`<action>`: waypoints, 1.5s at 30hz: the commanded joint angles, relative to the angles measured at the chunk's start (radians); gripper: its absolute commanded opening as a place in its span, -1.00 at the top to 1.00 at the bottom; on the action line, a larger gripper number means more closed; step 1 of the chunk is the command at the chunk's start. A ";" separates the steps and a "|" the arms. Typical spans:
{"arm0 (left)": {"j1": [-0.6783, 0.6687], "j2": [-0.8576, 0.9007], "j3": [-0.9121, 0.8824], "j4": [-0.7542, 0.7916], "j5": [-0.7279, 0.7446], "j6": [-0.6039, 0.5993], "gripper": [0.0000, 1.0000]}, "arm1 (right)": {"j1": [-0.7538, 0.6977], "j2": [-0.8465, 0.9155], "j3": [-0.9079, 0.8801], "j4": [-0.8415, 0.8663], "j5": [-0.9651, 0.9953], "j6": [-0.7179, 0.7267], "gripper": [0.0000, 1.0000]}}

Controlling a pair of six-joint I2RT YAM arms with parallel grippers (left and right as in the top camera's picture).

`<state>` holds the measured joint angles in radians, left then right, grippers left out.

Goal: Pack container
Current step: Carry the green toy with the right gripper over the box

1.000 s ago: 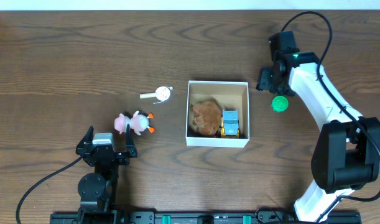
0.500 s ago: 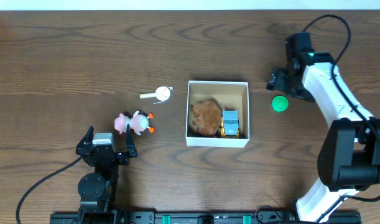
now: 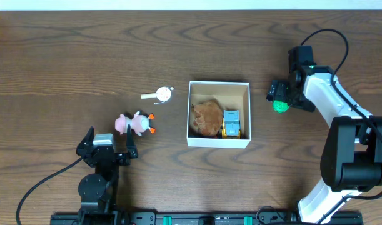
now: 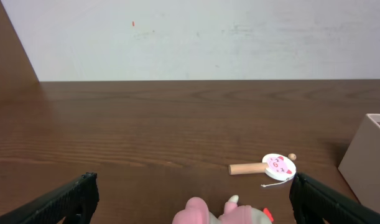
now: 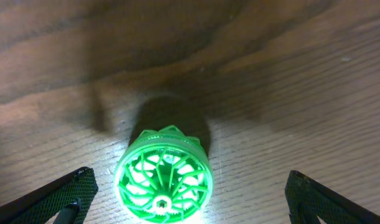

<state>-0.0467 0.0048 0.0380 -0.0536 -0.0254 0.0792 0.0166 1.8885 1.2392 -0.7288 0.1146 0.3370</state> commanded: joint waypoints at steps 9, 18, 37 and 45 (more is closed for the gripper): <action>0.005 -0.001 -0.034 -0.016 0.004 0.006 -0.96 | -0.003 -0.018 -0.130 0.171 -0.011 -0.024 -0.98; 0.005 -0.001 -0.034 -0.016 0.004 0.006 -0.96 | -0.003 -0.018 -0.131 0.206 -0.011 -0.024 -0.72; 0.005 -0.001 -0.034 -0.016 0.004 0.006 -0.96 | -0.003 -0.019 -0.130 0.205 -0.015 -0.024 0.33; 0.005 -0.001 -0.034 -0.016 0.004 0.006 -0.96 | 0.000 -0.019 -0.037 0.128 -0.027 -0.025 0.31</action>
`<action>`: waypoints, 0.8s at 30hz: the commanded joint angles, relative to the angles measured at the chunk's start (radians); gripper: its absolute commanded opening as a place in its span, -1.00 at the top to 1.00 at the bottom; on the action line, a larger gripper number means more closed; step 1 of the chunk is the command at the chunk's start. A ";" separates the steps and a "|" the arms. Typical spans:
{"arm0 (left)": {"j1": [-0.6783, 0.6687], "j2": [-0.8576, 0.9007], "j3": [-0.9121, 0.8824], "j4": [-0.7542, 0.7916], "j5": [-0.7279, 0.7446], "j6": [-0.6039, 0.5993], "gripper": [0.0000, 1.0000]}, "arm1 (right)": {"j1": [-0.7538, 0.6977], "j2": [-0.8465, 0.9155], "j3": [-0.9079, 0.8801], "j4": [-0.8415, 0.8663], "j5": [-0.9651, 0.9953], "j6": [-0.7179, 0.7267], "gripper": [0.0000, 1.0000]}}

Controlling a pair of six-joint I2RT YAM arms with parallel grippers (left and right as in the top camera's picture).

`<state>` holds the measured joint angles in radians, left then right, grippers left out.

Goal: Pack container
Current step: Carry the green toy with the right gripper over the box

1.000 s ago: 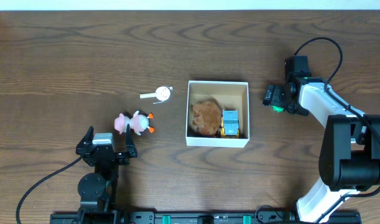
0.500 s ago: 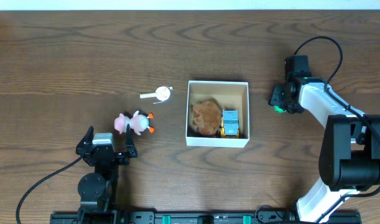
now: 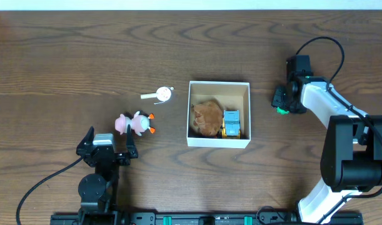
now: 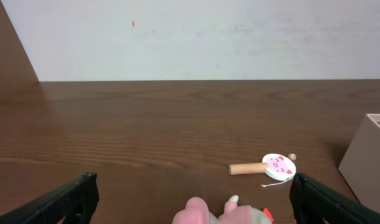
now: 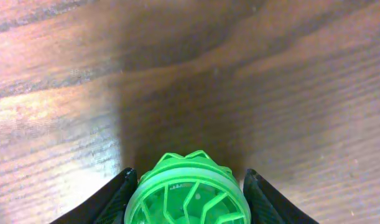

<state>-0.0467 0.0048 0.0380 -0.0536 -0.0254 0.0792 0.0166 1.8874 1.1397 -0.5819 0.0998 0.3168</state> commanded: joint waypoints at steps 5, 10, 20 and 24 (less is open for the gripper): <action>0.005 -0.001 -0.034 -0.016 0.004 0.006 -0.96 | 0.029 -0.018 0.169 -0.078 -0.029 -0.068 0.32; 0.005 -0.001 -0.034 -0.016 0.004 0.006 -0.96 | 0.093 -0.018 0.279 -0.128 -0.030 -0.072 0.29; 0.005 -0.001 -0.034 -0.016 0.004 0.006 -0.96 | 0.259 -0.018 0.469 -0.237 -0.029 -0.072 0.26; 0.005 -0.001 -0.034 -0.016 0.004 0.006 -0.96 | 0.334 -0.018 0.533 -0.298 -0.029 -0.071 0.23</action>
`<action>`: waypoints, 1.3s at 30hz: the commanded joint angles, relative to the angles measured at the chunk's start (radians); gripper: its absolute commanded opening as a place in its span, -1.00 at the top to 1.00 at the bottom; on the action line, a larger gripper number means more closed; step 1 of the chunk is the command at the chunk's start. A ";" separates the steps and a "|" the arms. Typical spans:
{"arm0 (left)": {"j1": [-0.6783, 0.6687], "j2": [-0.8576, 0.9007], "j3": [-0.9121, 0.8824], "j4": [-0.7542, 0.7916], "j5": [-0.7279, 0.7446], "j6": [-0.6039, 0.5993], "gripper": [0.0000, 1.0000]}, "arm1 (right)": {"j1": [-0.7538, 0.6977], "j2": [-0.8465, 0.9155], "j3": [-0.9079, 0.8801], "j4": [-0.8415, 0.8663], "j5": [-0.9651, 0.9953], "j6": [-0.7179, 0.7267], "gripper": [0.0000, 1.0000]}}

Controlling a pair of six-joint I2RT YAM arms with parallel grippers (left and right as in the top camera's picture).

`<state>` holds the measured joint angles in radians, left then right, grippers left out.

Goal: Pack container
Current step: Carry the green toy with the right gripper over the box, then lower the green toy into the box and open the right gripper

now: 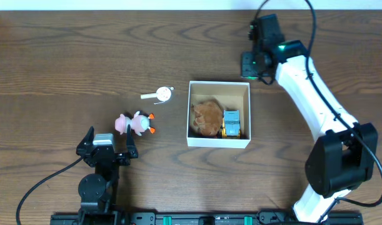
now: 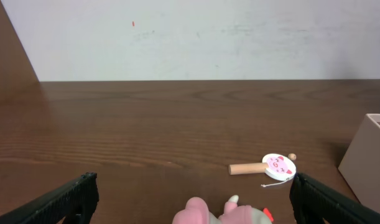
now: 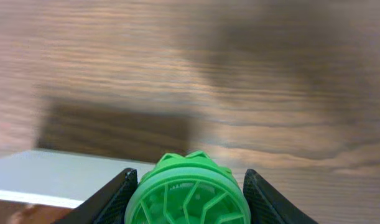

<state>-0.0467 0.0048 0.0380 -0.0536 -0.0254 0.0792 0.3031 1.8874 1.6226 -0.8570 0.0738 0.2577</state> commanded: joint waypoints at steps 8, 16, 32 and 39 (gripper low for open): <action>0.005 -0.001 -0.034 -0.016 0.004 0.006 -0.96 | 0.168 -0.017 0.060 -0.132 0.008 0.000 0.23; 0.005 -0.001 -0.034 -0.016 0.004 0.006 -0.96 | 0.180 -0.017 -0.035 -0.094 0.035 0.023 0.23; 0.005 -0.001 -0.034 -0.015 0.004 0.006 -0.96 | 0.167 -0.017 -0.157 -0.053 0.054 0.071 0.19; 0.005 -0.001 -0.034 -0.016 0.004 0.006 -0.96 | 0.160 -0.017 -0.157 -0.053 0.097 0.070 -0.39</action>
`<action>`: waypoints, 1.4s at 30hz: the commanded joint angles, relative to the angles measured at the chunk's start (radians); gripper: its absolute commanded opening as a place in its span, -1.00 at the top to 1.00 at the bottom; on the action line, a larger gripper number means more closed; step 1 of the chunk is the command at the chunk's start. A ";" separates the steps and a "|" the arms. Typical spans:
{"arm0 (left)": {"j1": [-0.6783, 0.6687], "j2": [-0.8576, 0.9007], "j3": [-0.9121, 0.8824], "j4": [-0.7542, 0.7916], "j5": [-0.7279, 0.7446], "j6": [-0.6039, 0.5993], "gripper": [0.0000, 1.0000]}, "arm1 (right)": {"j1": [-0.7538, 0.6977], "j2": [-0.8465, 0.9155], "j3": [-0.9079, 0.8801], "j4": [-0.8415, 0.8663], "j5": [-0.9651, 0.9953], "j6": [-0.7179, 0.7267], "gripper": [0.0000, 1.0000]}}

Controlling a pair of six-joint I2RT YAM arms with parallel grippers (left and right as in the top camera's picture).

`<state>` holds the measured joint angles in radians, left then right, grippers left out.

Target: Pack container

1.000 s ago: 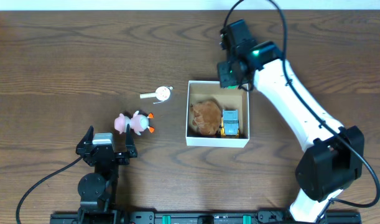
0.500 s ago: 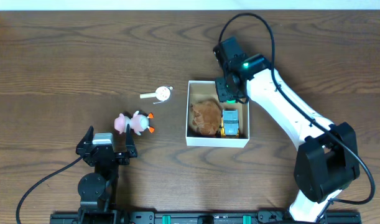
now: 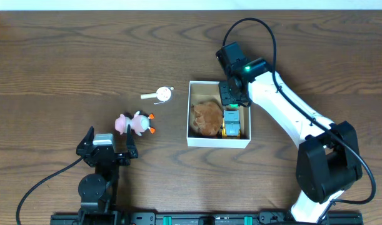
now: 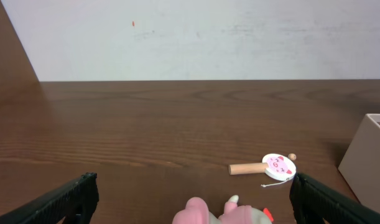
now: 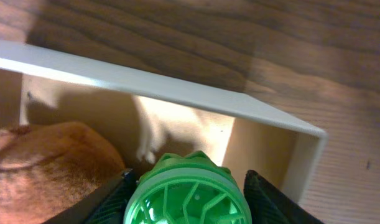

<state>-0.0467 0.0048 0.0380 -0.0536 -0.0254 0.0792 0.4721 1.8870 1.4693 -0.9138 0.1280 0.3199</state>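
Note:
The white box (image 3: pixel 219 143) sits mid-table holding a brown plush (image 3: pixel 206 118) and a blue-yellow toy car (image 3: pixel 231 123). My right gripper (image 3: pixel 231 95) hangs over the box's far right corner, shut on a green ribbed ball (image 5: pixel 185 193); the box wall (image 5: pixel 171 93) and the brown plush (image 5: pixel 46 158) lie under it. Left of the box lie a pink-and-white toy (image 3: pixel 134 123) and a wooden-handled white rattle (image 3: pixel 158 94). My left gripper (image 3: pixel 107 149) rests open near the front edge, the pink toy (image 4: pixel 224 213) just ahead between its fingers and the rattle (image 4: pixel 267 166) farther on.
Dark wooden table all round; a pale wall (image 4: pixel 190 37) stands beyond its far edge. The right arm (image 3: pixel 291 119) reaches across the table's right half. The box's side (image 4: pixel 369 162) shows at the left wrist view's right edge.
My right gripper, still holding the green ball, has moved from beyond the box's far right corner to over the inside of the box. The left arm has not moved.
At first my right gripper stood open over the green ball on the table right of the box. It was then shut on the ball there, later held it beyond the box's far right corner, and now holds it above the box's inside.

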 commanded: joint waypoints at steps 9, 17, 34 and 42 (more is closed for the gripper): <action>0.005 -0.001 -0.034 -0.016 0.004 0.006 -0.96 | -0.009 -0.017 0.011 0.051 0.066 0.009 -0.68; 0.005 -0.001 -0.034 -0.015 0.004 0.006 -0.96 | -0.013 -0.017 0.210 0.034 0.111 -0.011 -0.65; 0.005 -0.001 -0.034 -0.015 0.004 0.006 -0.96 | -0.326 -0.017 0.349 -0.136 0.301 0.003 -0.99; 0.005 -0.001 -0.034 -0.016 0.004 0.006 -0.96 | -0.422 -0.017 0.349 -0.124 0.301 0.001 -0.98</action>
<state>-0.0467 0.0048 0.0380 -0.0540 -0.0254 0.0792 0.0620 1.8835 1.8011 -1.0359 0.4149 0.3298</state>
